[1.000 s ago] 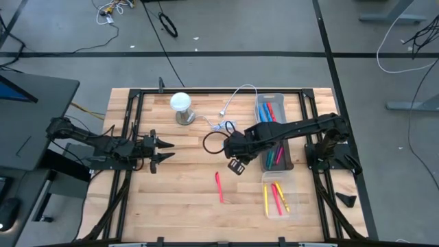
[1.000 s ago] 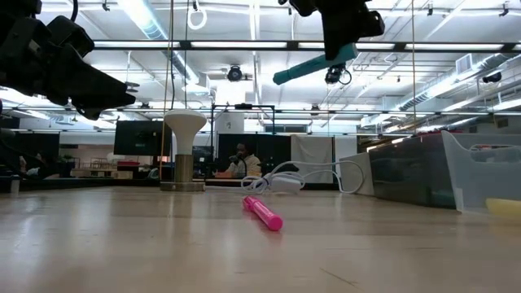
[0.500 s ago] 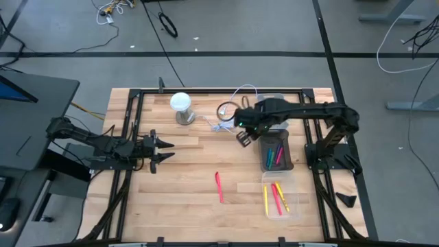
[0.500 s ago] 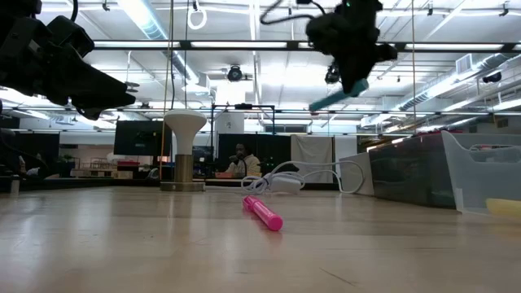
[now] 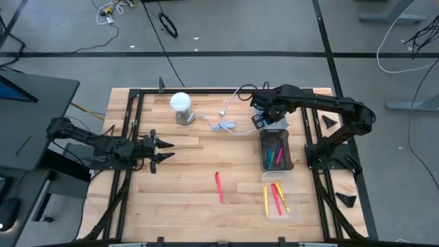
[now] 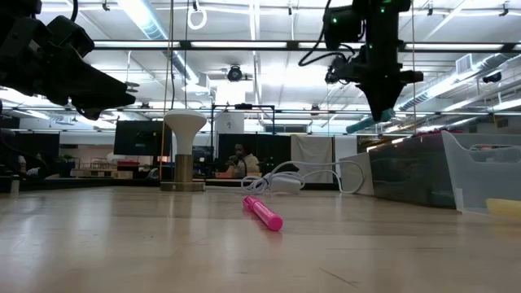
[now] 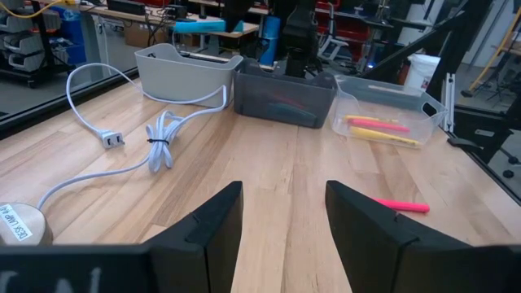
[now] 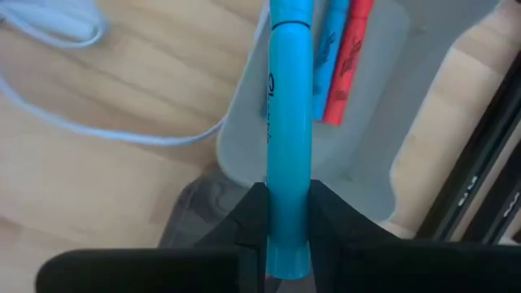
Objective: Pick & Place Markers
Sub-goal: Put the blue highlighter into the gray bin
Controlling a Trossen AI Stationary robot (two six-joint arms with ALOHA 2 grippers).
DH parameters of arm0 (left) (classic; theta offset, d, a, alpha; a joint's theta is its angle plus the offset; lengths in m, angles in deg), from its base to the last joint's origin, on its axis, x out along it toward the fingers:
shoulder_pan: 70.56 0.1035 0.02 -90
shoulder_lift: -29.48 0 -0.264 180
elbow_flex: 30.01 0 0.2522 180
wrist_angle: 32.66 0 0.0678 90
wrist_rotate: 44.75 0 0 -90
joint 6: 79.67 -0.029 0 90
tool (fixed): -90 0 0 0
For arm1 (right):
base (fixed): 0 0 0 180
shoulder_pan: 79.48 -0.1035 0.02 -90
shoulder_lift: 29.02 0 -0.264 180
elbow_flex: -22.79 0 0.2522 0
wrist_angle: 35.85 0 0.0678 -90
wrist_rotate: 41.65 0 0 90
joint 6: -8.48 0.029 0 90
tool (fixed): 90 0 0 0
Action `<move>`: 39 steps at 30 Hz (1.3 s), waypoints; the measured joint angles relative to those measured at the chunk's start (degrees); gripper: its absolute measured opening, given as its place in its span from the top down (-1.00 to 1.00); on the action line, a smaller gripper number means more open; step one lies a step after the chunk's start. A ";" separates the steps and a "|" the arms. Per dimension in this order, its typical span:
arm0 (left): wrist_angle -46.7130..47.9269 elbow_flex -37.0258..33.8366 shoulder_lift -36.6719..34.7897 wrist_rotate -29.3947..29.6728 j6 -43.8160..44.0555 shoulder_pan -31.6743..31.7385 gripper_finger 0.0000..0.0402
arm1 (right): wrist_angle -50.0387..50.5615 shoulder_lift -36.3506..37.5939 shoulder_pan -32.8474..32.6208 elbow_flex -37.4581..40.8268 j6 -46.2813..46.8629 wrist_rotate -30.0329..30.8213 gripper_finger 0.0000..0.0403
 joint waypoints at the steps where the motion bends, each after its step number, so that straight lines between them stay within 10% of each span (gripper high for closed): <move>1: 0.00 -0.02 -0.01 0.01 0.00 0.00 0.09 | -0.50 0.12 1.04 0.38 -0.57 -0.02 0.75; 39: 0.00 -0.02 0.00 0.01 0.01 0.00 0.09 | -14.44 -6.44 18.86 14.26 3.15 -1.53 0.74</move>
